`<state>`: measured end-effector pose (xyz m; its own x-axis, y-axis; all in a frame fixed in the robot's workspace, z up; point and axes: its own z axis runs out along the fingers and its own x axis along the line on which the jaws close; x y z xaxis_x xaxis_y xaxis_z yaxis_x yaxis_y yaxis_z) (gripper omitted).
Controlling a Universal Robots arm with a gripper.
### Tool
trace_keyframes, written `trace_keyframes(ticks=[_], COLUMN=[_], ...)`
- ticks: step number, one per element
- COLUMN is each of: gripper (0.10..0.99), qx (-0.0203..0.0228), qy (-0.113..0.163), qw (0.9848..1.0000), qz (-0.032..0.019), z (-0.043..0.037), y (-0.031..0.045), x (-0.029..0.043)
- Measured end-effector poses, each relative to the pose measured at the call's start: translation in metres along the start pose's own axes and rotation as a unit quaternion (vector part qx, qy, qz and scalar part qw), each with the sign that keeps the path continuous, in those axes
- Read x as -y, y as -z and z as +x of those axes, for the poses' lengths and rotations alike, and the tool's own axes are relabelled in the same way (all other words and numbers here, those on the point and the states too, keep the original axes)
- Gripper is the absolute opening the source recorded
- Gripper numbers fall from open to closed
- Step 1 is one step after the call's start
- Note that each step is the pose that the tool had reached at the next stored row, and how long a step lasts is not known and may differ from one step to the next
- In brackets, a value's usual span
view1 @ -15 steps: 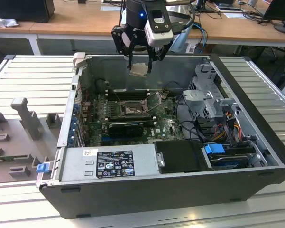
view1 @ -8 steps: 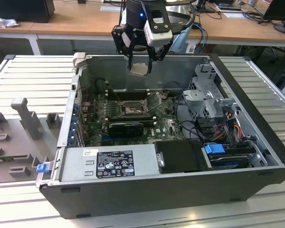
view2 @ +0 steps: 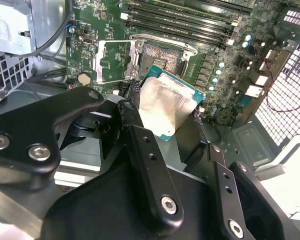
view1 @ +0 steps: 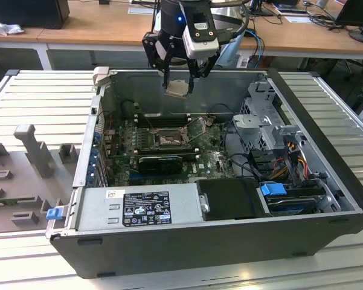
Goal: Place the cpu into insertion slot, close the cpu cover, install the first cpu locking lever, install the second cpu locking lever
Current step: 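Place the cpu into insertion slot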
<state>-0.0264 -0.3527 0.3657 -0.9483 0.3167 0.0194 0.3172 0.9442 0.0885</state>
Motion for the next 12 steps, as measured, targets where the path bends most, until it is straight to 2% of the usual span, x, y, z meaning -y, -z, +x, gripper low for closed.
trace_keyframes(ticks=[12], gripper=[0.529], qx=[0.0013], qy=[-0.014], qw=[0.9999], qz=[-0.0003], z=[0.0], y=[-0.0001], x=[0.0])
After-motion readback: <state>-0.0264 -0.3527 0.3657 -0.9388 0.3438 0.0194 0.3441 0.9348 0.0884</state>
